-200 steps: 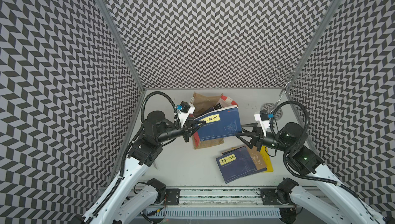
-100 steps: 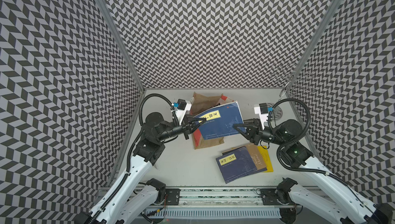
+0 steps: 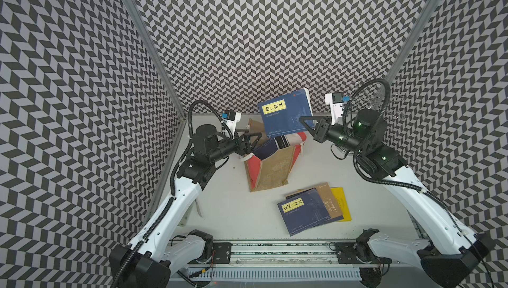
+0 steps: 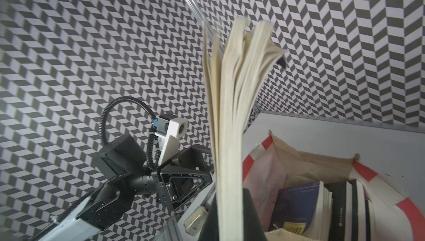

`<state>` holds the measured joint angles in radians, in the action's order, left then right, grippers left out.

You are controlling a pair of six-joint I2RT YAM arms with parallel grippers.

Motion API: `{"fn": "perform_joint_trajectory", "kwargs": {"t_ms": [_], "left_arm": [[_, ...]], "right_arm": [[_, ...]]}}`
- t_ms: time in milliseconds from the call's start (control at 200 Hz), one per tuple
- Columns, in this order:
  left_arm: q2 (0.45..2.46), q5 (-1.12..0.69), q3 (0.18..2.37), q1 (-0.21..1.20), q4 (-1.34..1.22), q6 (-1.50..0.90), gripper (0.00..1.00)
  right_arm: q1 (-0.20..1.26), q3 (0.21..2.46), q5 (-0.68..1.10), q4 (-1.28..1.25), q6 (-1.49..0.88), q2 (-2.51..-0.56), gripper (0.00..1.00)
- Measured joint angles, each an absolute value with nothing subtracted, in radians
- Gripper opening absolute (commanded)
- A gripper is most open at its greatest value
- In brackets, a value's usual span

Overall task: Put the books into the canvas bag
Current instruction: Place the book in the canvas bag.

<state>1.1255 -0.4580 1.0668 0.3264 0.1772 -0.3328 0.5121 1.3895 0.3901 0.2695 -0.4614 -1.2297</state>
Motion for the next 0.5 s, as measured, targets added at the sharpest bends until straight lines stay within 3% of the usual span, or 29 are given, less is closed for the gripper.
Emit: {"fn": "perform_joint_trajectory", "kwargs": {"t_ms": [185, 275, 501], "left_arm": [[1.251, -0.297, 1.148, 0.324, 0.34, -0.287, 0.72], [1.29, -0.235, 1.151, 0.324, 0.399, -0.28, 0.64], [1.325, -0.142, 1.181, 0.324, 0.476, -0.265, 0.14]], "right_arm": [[0.514, 1.507, 0.323, 0.459, -0.4, -1.352, 0.0], [0.515, 1.541, 0.299, 0.526, -0.377, -1.388, 0.0], [0.577, 1.601, 0.244, 0.605, -0.332, -1.451, 0.0]]}}
